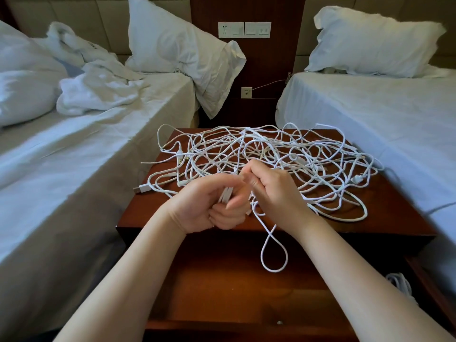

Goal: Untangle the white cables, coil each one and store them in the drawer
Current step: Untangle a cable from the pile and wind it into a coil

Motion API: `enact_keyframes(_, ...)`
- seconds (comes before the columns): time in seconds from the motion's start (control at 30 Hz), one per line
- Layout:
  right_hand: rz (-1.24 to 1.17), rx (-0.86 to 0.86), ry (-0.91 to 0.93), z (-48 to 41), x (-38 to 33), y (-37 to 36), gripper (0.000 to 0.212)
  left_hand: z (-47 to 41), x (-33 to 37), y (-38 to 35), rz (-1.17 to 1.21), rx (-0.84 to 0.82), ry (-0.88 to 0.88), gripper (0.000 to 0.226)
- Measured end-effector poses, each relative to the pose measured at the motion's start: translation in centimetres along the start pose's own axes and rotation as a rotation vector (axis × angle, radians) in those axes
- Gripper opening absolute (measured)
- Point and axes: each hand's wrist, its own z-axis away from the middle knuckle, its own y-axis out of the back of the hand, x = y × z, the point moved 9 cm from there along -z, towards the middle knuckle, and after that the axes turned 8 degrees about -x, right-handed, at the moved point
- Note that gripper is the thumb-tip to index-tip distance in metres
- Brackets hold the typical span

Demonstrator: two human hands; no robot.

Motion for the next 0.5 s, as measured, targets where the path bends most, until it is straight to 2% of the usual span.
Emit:
enact_keyframes(0.1,0.009,-0.080,0.016,0.0,-0.5,-0.8,0.037,0.1,1.2,-0.3,0.116,-0.056,-0.102,0.036)
enact_keyframes(0.2,0.096,-0.301,-0.104,-0.1,-0.2,-2.8,0.025,0.4,2.7,0.1,0.231,-0.064,-0.240,0.030)
enact_keyframes(0.23,0.115,-0.354,-0.139,0.0,0.0,-3.4,0.029,0.5,3.2,0.4,0.250,-0.040,-0.291,0.027)
enact_keyframes(0.3,0.122,-0.356,-0.127,0.0,-0.2,-3.6,0.041,0.9,3.9,1.4,0.255,0.064,-0.395,0.023)
enact_keyframes(0.33,0.119,-0.341,-0.109,0.0,-0.3,-3.6,0.040,1.3,4.2,2.1,0.243,0.149,-0.448,0.023)
enact_keyframes(0.43,0.083,-0.378,-0.101,0.2,-0.2,-4.0,0.019,2.8,4.9,4.0,0.224,0.423,-0.600,0.024)
enact_keyframes(0.5,0.090,-0.424,-0.109,0.3,0.0,-4.4,0.015,4.1,5.5,5.2,0.211,0.584,-0.697,0.019)
